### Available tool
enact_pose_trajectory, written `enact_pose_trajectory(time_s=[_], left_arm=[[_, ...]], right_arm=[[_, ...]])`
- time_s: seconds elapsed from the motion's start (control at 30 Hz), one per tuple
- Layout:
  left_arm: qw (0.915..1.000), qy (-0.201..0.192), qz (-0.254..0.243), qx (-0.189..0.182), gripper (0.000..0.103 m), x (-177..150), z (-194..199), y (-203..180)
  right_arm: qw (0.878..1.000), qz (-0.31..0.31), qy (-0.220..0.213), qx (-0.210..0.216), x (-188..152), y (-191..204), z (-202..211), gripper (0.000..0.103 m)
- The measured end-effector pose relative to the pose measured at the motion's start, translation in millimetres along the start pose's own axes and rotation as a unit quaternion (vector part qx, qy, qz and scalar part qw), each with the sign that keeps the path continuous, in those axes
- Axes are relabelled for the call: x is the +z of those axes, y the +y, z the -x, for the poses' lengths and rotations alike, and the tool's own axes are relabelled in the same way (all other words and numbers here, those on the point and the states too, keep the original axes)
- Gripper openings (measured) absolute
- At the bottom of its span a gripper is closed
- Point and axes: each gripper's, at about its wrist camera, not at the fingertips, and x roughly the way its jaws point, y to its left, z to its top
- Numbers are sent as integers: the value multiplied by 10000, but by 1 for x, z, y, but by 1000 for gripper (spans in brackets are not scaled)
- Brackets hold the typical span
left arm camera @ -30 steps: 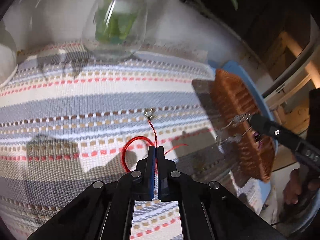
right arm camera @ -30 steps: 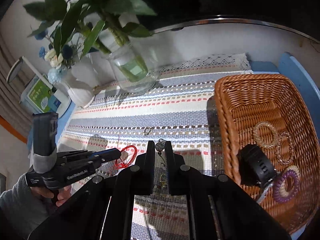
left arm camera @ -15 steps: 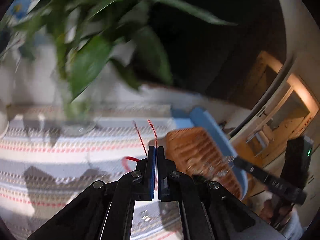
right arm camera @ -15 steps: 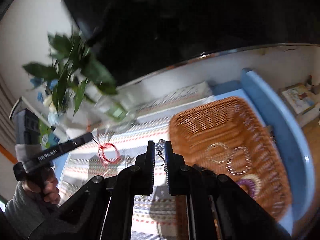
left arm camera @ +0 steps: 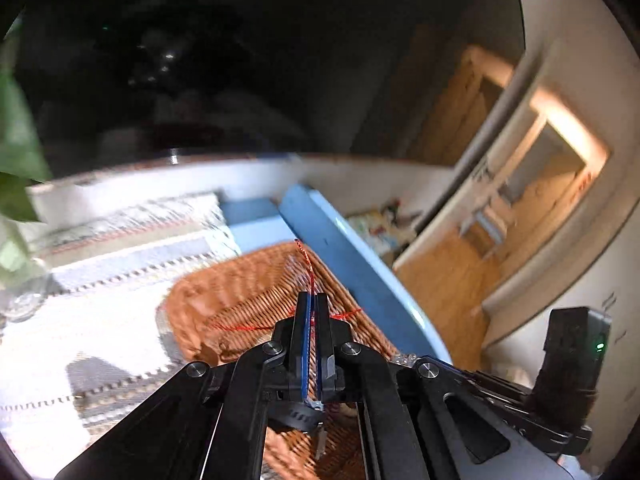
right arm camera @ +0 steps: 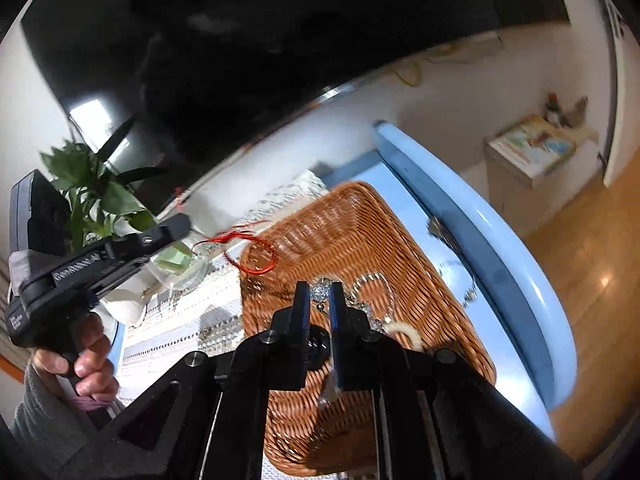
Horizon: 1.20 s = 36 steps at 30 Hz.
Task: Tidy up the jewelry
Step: 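Carry the red bracelet and gold earring in both tools over the basket, then open the right tool to drop the earring while the left tool drops the red bracelet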
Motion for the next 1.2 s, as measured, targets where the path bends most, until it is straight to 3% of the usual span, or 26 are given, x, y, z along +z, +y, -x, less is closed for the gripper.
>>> enact_pose_trajectory(time_s=[0.23, 0.5, 1.2], left_arm=[[9973, 606, -399, 106, 1, -24, -58, -34], [9900, 1271, -473, 381, 1, -48, -103, -34], [9879, 1433, -346, 473, 1, -52, -95, -22]], right_arm=[[9938, -885, 471, 477, -21, -40, -31, 11], [9942, -795, 703, 182, -35, -48, -48, 11], [9935, -520, 1014, -53, -40, -38, -67, 12]])
